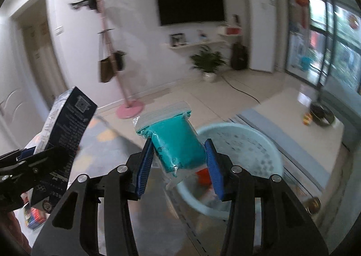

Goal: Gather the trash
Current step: 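Carry the carton and teal packet over the basket and release both, then move both tools back over the table toward the remaining trash, then grasp the red-and-white paper cup with the left tool while the right tool grasps the dotted paper, then lift the paper cup with the left tool while the right tool lifts the dotted paper, then carry cup and paper over the blue basket and open both tools to drop them, then move both tools back to the table toward the milk carton and tiger box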

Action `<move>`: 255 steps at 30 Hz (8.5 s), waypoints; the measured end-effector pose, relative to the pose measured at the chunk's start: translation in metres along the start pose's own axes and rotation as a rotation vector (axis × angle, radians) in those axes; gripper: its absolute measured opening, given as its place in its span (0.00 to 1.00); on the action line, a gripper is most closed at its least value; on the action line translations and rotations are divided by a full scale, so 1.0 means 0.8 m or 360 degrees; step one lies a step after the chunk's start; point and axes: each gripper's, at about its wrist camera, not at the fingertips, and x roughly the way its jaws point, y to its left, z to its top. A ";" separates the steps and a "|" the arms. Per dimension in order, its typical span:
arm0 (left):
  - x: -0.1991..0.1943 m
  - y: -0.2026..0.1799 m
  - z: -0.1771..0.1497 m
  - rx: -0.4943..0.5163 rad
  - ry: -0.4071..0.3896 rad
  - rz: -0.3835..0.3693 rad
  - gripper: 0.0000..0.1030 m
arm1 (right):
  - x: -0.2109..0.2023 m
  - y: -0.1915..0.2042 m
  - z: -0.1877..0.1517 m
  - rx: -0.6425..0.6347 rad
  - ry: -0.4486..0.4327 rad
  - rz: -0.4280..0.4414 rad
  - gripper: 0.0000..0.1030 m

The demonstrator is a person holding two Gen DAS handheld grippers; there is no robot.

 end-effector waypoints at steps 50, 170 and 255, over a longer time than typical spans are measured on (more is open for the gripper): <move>-0.108 0.061 -0.018 -0.0067 -0.0317 0.0022 0.69 | -0.057 0.049 -0.008 -0.0045 0.0050 0.0171 0.60; -0.113 0.238 -0.133 0.0002 -0.0010 0.0085 0.15 | 0.013 0.222 -0.121 -0.0252 0.0327 0.0615 0.08; -0.204 0.251 -0.082 -0.0235 -0.0332 0.0199 0.71 | -0.064 0.269 -0.152 -0.0123 0.0478 0.0640 0.55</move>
